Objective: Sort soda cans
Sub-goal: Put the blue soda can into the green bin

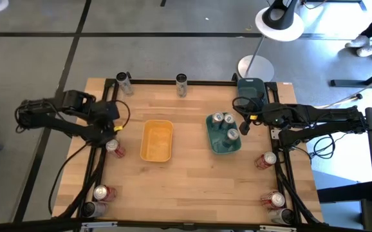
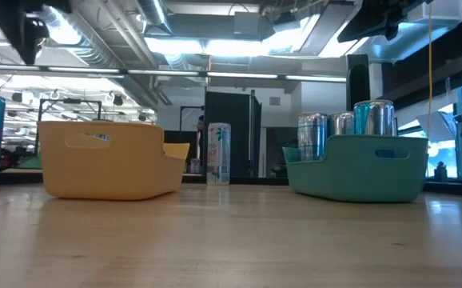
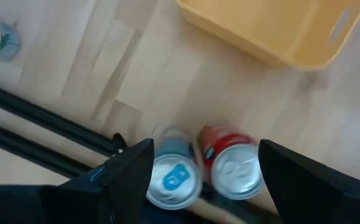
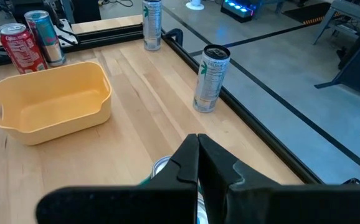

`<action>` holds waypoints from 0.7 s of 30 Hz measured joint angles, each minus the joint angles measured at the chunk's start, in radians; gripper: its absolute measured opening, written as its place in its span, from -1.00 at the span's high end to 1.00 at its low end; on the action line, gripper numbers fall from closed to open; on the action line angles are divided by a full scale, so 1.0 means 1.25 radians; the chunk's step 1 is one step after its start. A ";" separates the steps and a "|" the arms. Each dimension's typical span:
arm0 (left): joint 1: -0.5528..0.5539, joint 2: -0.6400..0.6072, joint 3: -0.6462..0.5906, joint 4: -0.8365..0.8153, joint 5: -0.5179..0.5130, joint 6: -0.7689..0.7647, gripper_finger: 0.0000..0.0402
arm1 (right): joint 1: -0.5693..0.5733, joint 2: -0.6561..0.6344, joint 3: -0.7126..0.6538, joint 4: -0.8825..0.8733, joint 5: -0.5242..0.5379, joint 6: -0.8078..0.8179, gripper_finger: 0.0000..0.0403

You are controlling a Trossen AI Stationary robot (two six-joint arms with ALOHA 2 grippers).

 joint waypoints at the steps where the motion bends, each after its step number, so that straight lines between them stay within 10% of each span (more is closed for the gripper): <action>1: 0.000 -0.008 -0.013 0.000 0.000 0.026 -0.39 | 0.000 0.000 0.000 -0.001 0.000 0.000 0.97; 21: 0.000 -0.030 -0.177 0.000 0.020 0.039 -0.39 | 0.000 0.000 0.000 -0.003 0.000 -0.017 0.97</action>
